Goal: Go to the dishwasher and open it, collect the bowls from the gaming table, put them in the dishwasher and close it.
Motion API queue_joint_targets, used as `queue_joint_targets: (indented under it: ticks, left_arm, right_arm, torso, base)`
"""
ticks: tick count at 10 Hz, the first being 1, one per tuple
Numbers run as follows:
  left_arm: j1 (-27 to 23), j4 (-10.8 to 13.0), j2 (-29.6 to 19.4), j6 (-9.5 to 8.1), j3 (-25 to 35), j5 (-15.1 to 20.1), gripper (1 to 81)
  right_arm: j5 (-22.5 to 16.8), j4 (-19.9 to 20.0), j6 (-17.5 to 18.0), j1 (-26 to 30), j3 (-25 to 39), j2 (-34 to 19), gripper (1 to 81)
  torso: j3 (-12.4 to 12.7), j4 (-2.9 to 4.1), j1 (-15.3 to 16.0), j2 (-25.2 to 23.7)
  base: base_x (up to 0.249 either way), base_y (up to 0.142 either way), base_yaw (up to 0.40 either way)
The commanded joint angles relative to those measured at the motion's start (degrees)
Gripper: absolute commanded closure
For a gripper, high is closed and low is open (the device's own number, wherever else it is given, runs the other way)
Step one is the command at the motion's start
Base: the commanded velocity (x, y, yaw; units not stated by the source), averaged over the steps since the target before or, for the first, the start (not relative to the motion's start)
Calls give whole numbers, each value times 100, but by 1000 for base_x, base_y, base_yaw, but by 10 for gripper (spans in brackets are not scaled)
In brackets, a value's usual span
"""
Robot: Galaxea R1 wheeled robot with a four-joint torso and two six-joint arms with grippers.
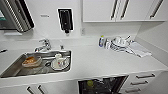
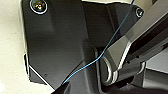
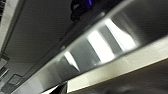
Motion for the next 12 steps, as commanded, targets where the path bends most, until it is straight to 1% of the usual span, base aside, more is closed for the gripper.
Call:
queue_joint_targets:
  ticks: [1, 2, 3, 4, 5, 6, 7, 8, 9, 11, 12]
  left_arm:
    - [11, 0, -65, -7, 16, 251, 10]
    - [11, -1, -74, -16, 16, 251, 10]
    - [11, 0, -66, -7, 25, 242, 10]
    - [11, 9, -57, -7, 25, 234, 10]
    - [11, 9, -48, 1, 16, 234, 10]
    - [-7, 0, -39, 2, -19, 225, 10]
    - [-7, -9, 5, 1, -124, 146, 10]
    - [-7, -53, 66, -7, -265, 67, 10]
    - [-7, -62, 154, -7, -431, 58, 10]
    - [-7, -70, 269, -7, -607, 58, 10]
    - [-7, -70, 312, -7, -643, 31, 10]
  right_arm:
    - [270, 81, 218, 650, 844, -417, 10]
    - [218, 9, 131, 441, 960, -461, 10]
    - [271, -173, 104, 97, 1021, -522, 10]
    - [201, -615, 69, -254, 969, -558, 10]
    - [192, -1035, 77, -570, 709, -636, 10]
    - [201, -1107, 77, -861, 266, -654, 10]
    - [288, -1098, 77, -1116, -312, -628, 10]
    - [280, -1099, 69, -1275, -628, -558, 10]
    - [280, -1107, 69, -1460, -927, -436, 10]
    - [280, -1301, 51, -1812, -1694, 22, 10]
    - [288, -1441, 51, -2022, -2185, 338, 10]
  torso:
    - [0, 0, 0, 0]
    - [0, 0, 0, 0]
    - [0, 0, 0, 0]
    - [0, 0, 0, 0]
    - [0, 0, 0, 0]
    - [0, 0, 0, 0]
    - [0, 0, 0, 0]
    - [0, 0, 0, 0]
    - [2, 0, 0, 0]
    - [2, 0, 0, 0]
    - [2, 0, 0, 0]
  base:
    - [0, 0, 0]
    - [0, 0, 0]
    - [0, 0, 0]
    - [0, 0, 0]
    - [0, 0, 0]
    - [0, 0, 0]
    - [0, 0, 0]
    - [0, 0, 0]
    - [0, 0, 0]
    - [0, 0, 0]
    - [0, 0, 0]
